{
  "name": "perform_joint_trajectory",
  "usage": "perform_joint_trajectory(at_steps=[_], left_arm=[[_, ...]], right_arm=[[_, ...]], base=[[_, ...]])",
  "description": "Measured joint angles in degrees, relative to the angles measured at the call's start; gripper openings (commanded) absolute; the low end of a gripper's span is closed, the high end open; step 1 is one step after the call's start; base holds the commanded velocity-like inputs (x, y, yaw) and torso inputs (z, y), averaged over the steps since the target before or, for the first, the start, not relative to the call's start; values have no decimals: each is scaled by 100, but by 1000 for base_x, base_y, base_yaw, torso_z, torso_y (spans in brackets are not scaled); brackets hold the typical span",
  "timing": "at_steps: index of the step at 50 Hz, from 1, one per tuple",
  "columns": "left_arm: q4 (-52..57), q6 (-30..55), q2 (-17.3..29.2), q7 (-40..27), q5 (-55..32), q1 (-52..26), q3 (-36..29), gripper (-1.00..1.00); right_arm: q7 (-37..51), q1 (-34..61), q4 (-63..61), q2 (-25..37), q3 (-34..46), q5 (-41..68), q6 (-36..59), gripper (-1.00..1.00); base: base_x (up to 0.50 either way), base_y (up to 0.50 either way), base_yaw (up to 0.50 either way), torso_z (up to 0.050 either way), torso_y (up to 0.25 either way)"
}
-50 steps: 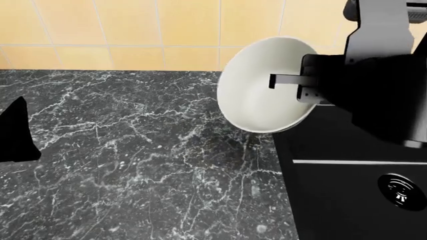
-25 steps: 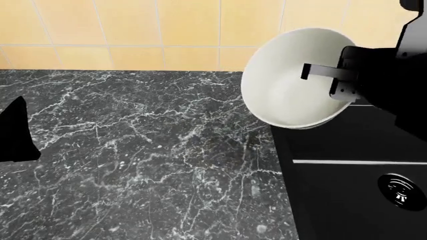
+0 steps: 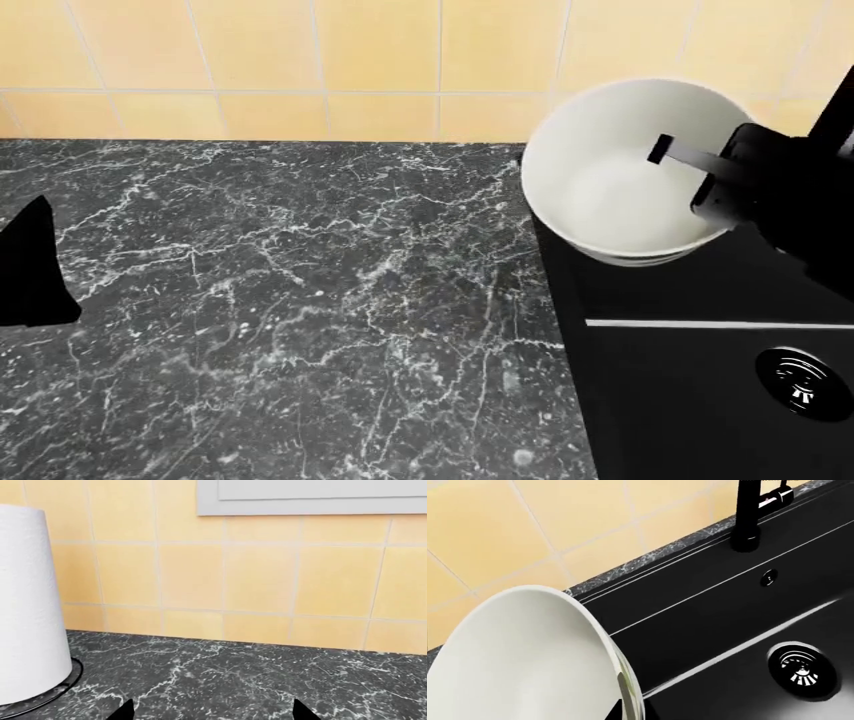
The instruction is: Move the fresh-baked cupcake off the tray onto the counter, and place the bowl used for mixing into the sink.
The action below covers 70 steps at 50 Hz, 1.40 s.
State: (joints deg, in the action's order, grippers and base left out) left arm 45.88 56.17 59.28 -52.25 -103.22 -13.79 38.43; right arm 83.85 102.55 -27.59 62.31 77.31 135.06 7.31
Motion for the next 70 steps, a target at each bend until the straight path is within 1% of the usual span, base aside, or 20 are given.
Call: perform_joint_trajectory(at_steps=[16,27,52,70], left_arm=[[2,10,-33,17,26,53,39,100],[0,-12,6,-18,-17,49,44,100],[-2,-31,31,-34,-36,64,62,100],[-7,-32,-5,-8,23,82,43,100]], right_arm=[[39,-579,-518,491,-6,-372,-1157,-100],[103,-873,-844,767,70,-534,-1588,-100],[150,-1079,-1143,1257,160,-552,-1772,-100],[258,-1106,-1130,1389,274,-546,-1661,-100]], base=[[0,0,0,0,0],[0,0,0,0,0],[0,0,0,0,0],[0,0,0,0,0]])
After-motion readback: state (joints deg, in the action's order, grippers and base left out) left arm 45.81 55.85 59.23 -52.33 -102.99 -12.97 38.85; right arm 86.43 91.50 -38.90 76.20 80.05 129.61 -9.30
